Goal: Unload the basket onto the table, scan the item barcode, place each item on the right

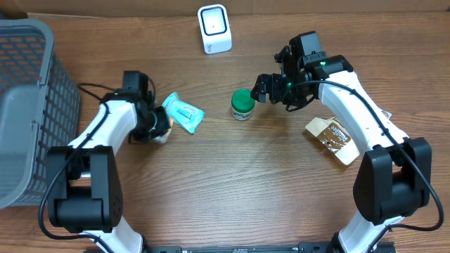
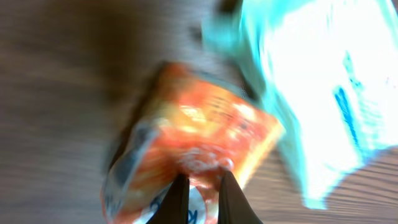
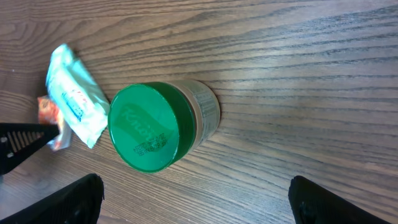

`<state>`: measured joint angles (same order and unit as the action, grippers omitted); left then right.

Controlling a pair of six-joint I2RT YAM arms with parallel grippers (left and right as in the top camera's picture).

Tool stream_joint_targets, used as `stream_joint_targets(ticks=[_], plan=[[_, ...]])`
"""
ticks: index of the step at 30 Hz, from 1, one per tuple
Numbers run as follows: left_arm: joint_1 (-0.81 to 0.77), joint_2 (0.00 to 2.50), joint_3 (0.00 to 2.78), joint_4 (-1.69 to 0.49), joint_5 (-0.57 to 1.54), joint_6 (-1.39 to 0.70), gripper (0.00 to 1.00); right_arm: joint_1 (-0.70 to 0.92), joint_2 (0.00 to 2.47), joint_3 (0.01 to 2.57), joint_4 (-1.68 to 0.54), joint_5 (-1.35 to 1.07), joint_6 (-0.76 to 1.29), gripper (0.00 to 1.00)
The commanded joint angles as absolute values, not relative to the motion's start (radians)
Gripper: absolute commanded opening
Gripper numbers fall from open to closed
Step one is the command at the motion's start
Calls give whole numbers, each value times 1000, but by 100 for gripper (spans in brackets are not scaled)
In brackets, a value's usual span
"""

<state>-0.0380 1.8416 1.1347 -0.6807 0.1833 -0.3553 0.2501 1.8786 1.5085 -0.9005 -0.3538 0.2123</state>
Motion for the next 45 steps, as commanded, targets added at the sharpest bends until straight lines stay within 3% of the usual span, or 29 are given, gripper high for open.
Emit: stream_joint_targets(ticks=[1,7,14,16,18,20,21,24,29,45], plan=[[-96,1871,1109,-627,333,-304,4,250,1882,1498,-893,-349,208,96],[-158,1869,1115,-622,334,-300,4,250,1882,1498,-893,-349,208,96],[-70,1760,1184,-736,279,-337,6,251,1882,1498,-890,-349,208,97],[-18,1677,1242,-794,255,-315,29,262,1882,1498,-878,-350,200,98],[15,1625,1278,-822,256,-266,71,276,1882,1498,-859,-363,187,99],[36,1586,1293,-828,255,-205,96,294,1882,1498,-836,-387,165,100],[43,1571,1294,-830,250,-164,100,303,1882,1499,-825,-388,162,100],[71,1541,1294,-830,105,-63,100,347,1882,1502,-779,-386,144,98],[80,1550,1292,-831,-28,-63,100,388,1882,1523,-766,-268,118,96],[80,1551,1292,-831,-30,-63,99,561,1957,1523,-675,97,107,100]])
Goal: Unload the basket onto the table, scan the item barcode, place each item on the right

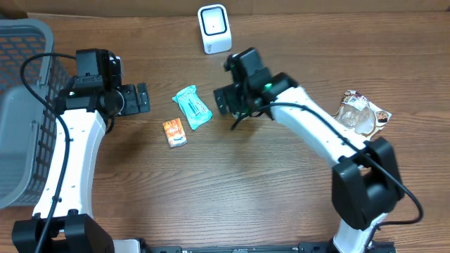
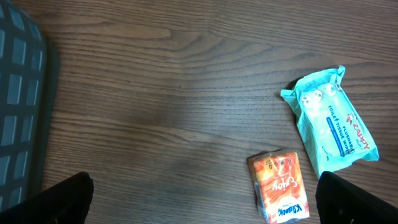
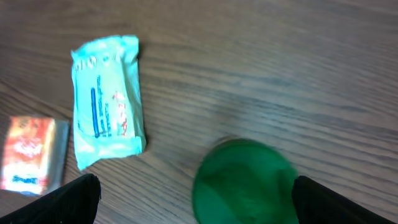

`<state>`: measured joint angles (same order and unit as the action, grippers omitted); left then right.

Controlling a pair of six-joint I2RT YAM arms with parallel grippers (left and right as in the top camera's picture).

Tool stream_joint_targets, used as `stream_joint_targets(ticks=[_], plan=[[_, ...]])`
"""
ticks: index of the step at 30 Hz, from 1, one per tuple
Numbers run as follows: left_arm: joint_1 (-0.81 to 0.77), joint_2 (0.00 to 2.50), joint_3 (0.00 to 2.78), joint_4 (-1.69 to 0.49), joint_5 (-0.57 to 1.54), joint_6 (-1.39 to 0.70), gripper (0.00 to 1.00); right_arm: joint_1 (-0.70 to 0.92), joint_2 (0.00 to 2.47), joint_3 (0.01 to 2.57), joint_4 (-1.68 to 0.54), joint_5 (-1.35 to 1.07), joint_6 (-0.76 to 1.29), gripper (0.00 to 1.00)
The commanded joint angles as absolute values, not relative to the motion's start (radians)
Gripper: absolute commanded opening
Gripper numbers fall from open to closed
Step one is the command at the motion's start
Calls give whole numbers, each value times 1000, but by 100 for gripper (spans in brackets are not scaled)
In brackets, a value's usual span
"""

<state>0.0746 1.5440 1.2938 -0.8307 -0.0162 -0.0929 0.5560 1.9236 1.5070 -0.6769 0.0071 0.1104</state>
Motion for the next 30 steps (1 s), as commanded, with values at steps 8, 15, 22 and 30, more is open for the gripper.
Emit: stream_joint_targets(ticks=[8,15,22,30], plan=[[79,1551,1292,-831,-30,-63,100,541,2008,1523,-682,104,175,99],[79,1551,1292,-831,-30,-63,100,541,2032,1523,-666,104,176,99],[79,1551,1292,-831,-30,-63,99,541,2023,1535,-686,83,186,98],[79,1551,1292,-831,-30,-63,100,543,1931,1554,-709,50,181,97]])
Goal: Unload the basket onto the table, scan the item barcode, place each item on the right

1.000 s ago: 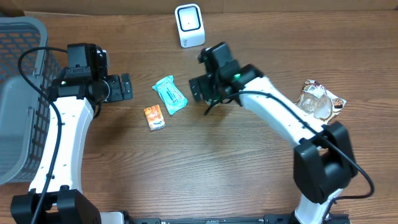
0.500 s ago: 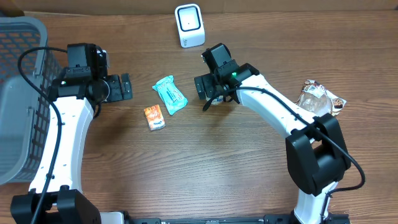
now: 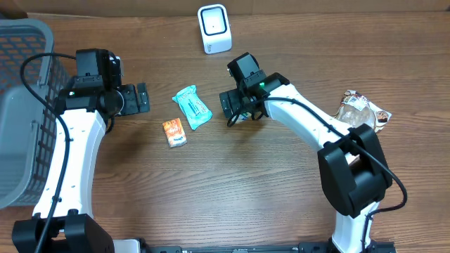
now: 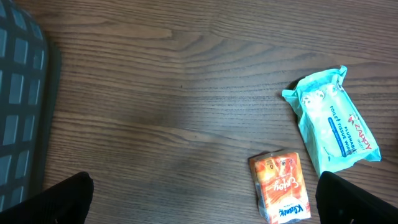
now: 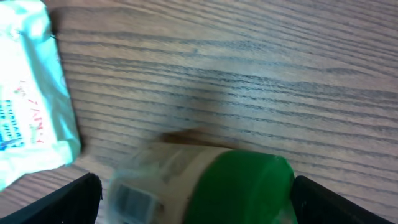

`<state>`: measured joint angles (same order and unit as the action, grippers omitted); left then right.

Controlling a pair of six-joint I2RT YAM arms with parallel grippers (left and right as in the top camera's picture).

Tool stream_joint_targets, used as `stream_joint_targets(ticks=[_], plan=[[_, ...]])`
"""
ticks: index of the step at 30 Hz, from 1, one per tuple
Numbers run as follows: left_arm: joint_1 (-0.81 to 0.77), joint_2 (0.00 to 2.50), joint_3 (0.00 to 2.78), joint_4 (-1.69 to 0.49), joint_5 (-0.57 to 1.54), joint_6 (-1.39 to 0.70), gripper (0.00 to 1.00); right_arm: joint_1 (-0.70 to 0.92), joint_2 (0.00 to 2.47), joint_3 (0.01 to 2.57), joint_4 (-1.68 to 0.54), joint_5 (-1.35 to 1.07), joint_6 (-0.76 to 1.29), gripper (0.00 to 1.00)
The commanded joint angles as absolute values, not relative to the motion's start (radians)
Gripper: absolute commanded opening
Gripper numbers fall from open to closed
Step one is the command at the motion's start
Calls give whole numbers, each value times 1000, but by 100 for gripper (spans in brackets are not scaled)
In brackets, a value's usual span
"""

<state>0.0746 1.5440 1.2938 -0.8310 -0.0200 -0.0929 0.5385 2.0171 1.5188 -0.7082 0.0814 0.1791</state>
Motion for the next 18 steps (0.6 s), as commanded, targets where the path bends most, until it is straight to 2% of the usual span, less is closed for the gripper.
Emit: stream_joint_targets(ticks=[1,18], plan=[[79,1551,1292,-831,-30,-63,100,543,1924,1554,-712,38,181,96],[79,1551,1292,-831,-30,-63,100,595,1911,1554,-751,-18,167,95]])
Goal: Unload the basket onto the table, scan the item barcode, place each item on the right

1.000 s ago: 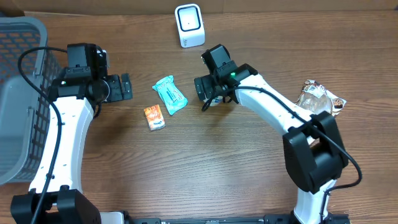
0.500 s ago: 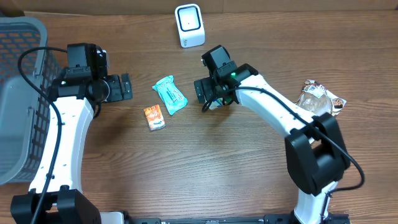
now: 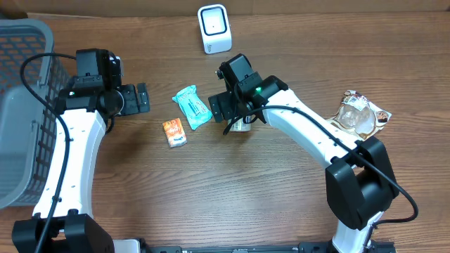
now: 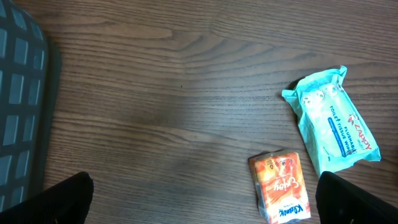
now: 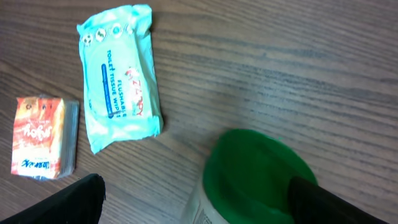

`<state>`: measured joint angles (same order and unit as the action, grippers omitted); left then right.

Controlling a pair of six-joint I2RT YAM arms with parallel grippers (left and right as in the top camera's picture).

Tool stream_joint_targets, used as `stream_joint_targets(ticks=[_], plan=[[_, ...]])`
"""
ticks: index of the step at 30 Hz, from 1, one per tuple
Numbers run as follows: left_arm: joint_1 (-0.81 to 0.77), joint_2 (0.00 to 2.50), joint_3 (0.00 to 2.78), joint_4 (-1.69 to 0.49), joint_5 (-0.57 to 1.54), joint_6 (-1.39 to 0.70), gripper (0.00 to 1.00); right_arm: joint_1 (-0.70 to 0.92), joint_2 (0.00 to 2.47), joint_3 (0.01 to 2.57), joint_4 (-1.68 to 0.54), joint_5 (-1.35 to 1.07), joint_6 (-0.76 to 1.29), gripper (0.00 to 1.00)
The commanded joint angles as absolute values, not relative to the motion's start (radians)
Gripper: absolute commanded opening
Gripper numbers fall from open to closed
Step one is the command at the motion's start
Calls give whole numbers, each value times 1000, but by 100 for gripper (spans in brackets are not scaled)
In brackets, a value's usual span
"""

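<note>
A white barcode scanner (image 3: 214,28) stands at the table's far edge. A jar with a green lid (image 5: 258,168) sits between the wide-open fingers of my right gripper (image 5: 194,200), close against the right finger. From overhead the jar (image 3: 242,126) is mostly hidden under that gripper (image 3: 228,112). Left of it lie a teal wipes pack (image 3: 192,107) and a small orange tissue pack (image 3: 174,132). My left gripper (image 3: 133,98) hangs open and empty farther left, above bare wood, with the orange pack (image 4: 280,186) near its right finger.
A grey mesh basket (image 3: 28,105) fills the left side of the table. A crumpled snack bag (image 3: 358,112) lies at the right. The wipes pack (image 5: 118,112) and the orange pack (image 5: 40,137) lie just left of the jar.
My right gripper was close over the jar, whose label side showed. Now it is higher and slightly left, the lid faces the camera and both packs are in view. The left arm has not moved.
First my left gripper was shut on the orange pack beside the wipes, and the right gripper stood open next to the upright jar. Then the orange pack lay on the table with the left gripper open near the basket. Since then the right gripper has stayed open around the jar.
</note>
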<state>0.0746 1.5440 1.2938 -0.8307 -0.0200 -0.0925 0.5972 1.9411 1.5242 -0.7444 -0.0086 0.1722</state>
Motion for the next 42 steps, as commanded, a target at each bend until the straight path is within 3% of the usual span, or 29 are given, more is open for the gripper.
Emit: stream_joint_targets(ticks=[1,11,21,30,42], plan=[[79,1551,1292,-831,-30,-63,100,595,1911,1554,-758,-18,167,95],[79,1551,1292,-831,-30,-63,100,596,1911,1554,-788,-19,174,94],[78,1551,1292,-831,-30,-63,100,555,1922,1529,-904,130,484,92],[78,1551,1292,-831,-30,-63,99,546,1936,1457,-852,-51,490,89],[78,1551,1292,-831,-30,-63,100,546,1942,1346,-738,-65,490,87]])
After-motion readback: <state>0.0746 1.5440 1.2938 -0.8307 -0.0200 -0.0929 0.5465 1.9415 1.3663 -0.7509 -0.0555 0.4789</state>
